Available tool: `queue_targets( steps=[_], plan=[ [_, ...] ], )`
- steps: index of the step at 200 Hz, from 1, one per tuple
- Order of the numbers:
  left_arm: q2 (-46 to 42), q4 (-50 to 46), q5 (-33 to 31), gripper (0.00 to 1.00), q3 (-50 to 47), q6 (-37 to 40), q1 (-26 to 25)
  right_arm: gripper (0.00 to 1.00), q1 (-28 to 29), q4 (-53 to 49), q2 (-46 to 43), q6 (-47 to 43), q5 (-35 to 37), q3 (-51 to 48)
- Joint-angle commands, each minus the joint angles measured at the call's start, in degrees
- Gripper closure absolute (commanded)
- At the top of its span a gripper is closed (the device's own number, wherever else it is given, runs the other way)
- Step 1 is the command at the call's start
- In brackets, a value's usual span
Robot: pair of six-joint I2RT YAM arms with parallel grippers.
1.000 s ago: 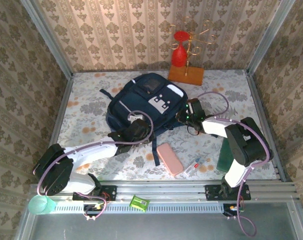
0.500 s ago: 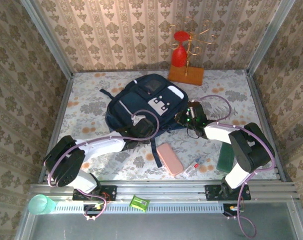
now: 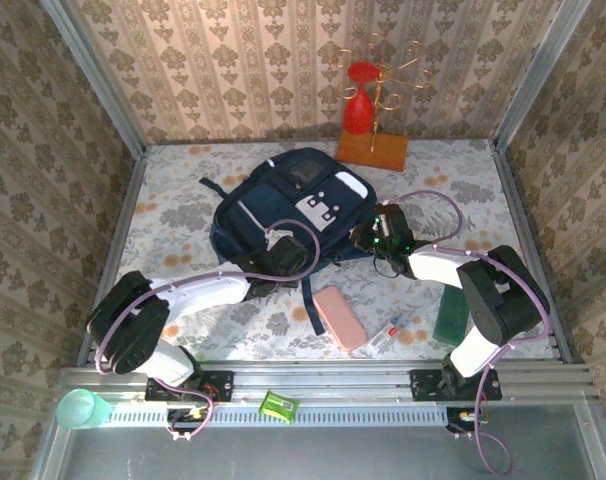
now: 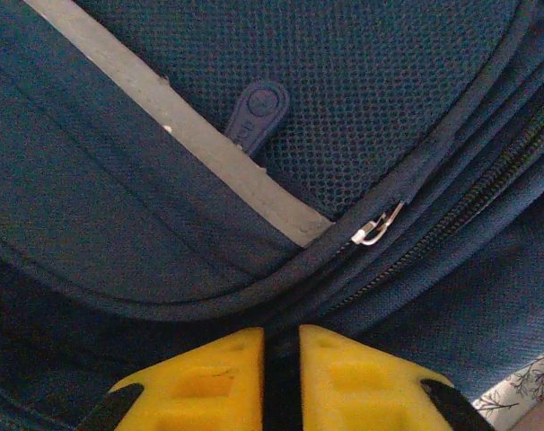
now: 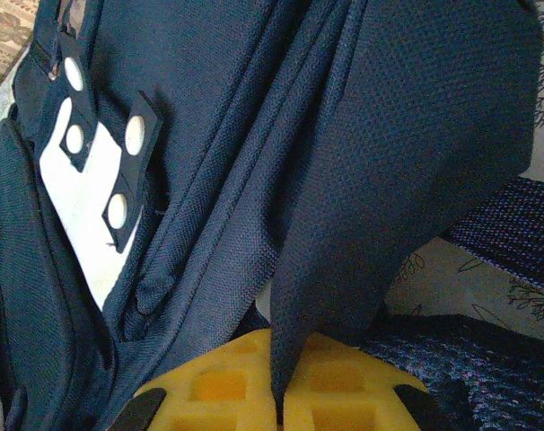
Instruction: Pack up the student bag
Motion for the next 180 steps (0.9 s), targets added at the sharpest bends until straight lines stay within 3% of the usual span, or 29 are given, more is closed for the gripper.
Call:
queue_targets(
  steps=[1,36,57,78,103,136,180],
  plan=[
    [-5.41,-3.02,-6.41,0.87,0.12,2.77,1.02,0.94,0.54,2.01,-1.83,-1.02,-0.45,-0.93],
    [-11.73,-1.18,-6.12,0.89,-2.64,4.03,2.55,0.95,0.48,1.9,-1.76,-1.39,-0.31,-1.13],
    [-11.07,-0.88,-2.93,0.85,-1.78,6.0,2.59,0.95,0.5,2.09,-1.26,-1.32,-0.69,-1.13],
    [-8.62,-0.39,1.96,0.7,-0.49,8.19,2.54,0.95,0.47,2.22,-0.8,-1.3,-0.88,-0.95],
    [-3.25,-3.79,2.74,0.53,2.66,9.52,2.31,0.95,0.44,2.6,-0.15,-1.06,-1.45,-0.88],
    [2.68,-9.39,3.35,0.46,4.8,9.57,2.32,0.95,0.44,2.79,0.18,-1.12,-1.6,-1.12],
    [7.03,-13.99,9.48,0.41,5.24,10.58,2.89,0.95,0.45,3.64,1.19,-0.93,-2.0,-1.37]
  ],
)
